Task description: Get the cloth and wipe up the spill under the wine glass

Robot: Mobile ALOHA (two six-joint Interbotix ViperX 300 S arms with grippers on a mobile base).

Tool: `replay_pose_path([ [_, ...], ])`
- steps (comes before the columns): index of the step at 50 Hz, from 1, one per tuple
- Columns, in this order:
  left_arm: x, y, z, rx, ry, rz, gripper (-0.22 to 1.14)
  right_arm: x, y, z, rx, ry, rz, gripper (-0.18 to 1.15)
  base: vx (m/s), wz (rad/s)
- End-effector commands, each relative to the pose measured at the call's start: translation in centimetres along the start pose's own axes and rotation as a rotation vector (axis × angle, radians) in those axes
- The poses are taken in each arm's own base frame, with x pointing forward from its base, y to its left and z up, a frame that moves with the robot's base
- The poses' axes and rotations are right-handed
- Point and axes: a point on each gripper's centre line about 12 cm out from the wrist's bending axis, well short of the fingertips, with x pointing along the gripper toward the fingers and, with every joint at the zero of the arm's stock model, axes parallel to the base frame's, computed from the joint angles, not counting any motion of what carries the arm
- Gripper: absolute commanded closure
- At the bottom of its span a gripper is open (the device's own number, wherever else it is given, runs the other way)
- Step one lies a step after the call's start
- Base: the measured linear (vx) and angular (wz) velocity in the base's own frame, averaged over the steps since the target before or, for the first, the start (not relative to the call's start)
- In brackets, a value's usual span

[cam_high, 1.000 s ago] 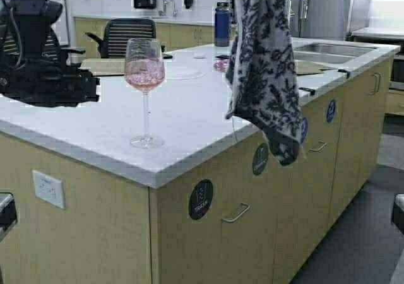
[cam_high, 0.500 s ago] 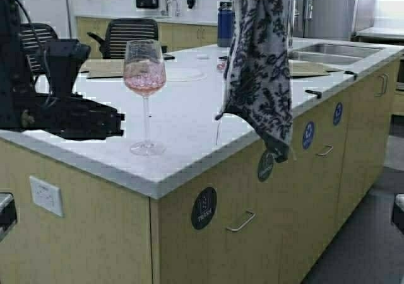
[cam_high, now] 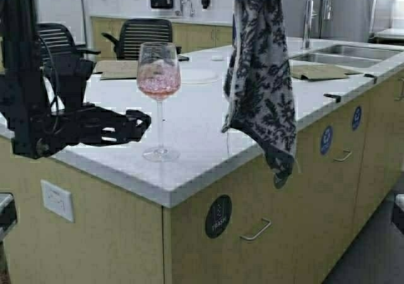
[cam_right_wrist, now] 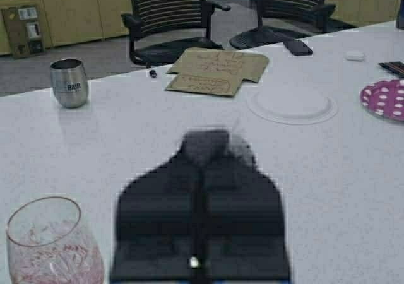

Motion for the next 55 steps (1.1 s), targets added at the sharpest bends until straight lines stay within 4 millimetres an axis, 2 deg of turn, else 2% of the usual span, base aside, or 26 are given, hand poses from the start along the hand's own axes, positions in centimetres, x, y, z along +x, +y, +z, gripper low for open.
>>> replay_pose_path([
  [1,1.4,-0.7,0.4,0.000,-0.050,-0.082,-0.09,0.0,0.1,0.9,-0.003,-0.035,0.002,0.91,0.05,0.05],
  [12,3.3,-1.5,0.3,-0.014,-0.090,-0.121,-0.09,0.0,0.1,0.9,-0.003,-0.035,0.002,0.91,0.05,0.04],
  [29,6.6,-2.6,-1.4,-0.005,-0.086,-0.159,-0.09,0.0,0.1,0.9,-0.003,-0.035,0.002,0.91,0.03,0.03],
  [39,8.7,-2.5,-2.1,0.004,-0.072,-0.157,-0.09,0.0,0.1,1.0,-0.003,-0.037,0.002,0.91,0.01,0.01],
  [55,11.5,-2.8,-1.8,-0.016,-0.071,-0.171,-0.09,-0.3,0.1,1.6,0.001,-0.052,0.001,0.91,0.00,0.00],
])
